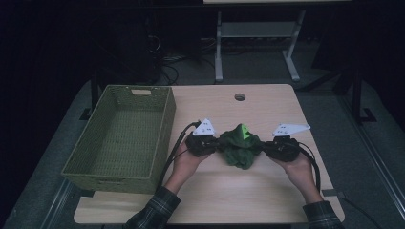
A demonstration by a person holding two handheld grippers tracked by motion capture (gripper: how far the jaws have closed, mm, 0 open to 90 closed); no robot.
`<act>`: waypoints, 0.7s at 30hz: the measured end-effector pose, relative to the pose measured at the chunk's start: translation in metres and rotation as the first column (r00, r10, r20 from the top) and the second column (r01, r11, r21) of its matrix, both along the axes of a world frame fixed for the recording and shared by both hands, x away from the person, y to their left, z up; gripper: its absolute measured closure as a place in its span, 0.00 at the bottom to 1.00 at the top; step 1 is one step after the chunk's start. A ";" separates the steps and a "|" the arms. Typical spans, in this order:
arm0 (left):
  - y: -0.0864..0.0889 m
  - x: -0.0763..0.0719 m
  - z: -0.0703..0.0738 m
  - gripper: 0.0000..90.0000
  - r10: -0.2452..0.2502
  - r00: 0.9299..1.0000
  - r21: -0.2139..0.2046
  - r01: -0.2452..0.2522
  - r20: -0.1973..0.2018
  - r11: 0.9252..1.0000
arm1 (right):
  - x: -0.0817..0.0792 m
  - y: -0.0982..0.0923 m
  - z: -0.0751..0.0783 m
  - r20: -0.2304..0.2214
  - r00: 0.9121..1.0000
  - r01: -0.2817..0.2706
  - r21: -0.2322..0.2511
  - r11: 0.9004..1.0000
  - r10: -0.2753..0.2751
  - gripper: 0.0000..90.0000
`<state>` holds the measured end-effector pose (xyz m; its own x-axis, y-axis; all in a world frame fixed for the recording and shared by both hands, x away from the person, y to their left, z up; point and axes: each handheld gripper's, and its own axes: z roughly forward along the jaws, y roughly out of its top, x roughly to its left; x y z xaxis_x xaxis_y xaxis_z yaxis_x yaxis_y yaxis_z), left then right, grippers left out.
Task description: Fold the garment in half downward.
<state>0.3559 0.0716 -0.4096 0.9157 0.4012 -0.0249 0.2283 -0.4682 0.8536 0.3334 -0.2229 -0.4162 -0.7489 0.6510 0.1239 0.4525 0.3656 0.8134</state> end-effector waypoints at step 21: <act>-0.005 -0.021 -0.048 0.92 -0.057 0.997 0.124 0.064 -0.058 0.990 | -0.021 0.005 -0.030 -0.058 0.998 -0.037 -0.048 0.998 0.034 0.93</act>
